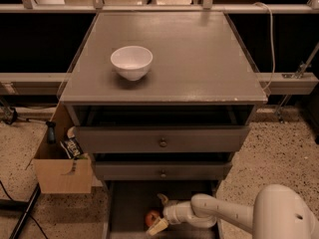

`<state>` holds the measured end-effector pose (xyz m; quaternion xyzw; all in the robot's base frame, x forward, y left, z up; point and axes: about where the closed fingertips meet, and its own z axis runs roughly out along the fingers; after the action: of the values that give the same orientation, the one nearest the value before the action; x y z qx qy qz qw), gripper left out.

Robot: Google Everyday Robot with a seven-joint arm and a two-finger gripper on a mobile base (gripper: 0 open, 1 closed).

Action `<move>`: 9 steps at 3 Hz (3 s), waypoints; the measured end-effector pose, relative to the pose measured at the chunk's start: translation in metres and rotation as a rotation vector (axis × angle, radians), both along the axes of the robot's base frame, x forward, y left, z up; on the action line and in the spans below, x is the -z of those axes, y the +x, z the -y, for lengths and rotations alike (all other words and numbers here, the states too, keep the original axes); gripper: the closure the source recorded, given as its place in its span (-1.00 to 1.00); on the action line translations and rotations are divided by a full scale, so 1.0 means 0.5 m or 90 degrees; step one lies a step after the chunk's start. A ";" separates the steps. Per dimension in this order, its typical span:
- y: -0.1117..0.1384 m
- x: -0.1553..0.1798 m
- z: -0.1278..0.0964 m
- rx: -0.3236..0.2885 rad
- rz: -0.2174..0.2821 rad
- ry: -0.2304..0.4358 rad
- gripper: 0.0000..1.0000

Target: Pick apple from bottom drawer and place on counter

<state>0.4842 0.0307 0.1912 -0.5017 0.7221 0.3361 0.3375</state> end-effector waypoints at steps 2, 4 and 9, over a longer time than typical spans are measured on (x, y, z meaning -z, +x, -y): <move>-0.032 0.120 0.019 -0.014 -0.024 -0.051 -1.00; -0.033 0.124 0.018 -0.015 -0.026 -0.053 -0.46; -0.038 0.110 0.027 -0.022 -0.028 -0.043 1.00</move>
Offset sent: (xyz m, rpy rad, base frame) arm -0.0174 -0.0201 -0.0744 -0.1048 0.0464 0.0179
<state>0.4654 0.0173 0.1362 -0.5178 0.7316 0.3282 0.2982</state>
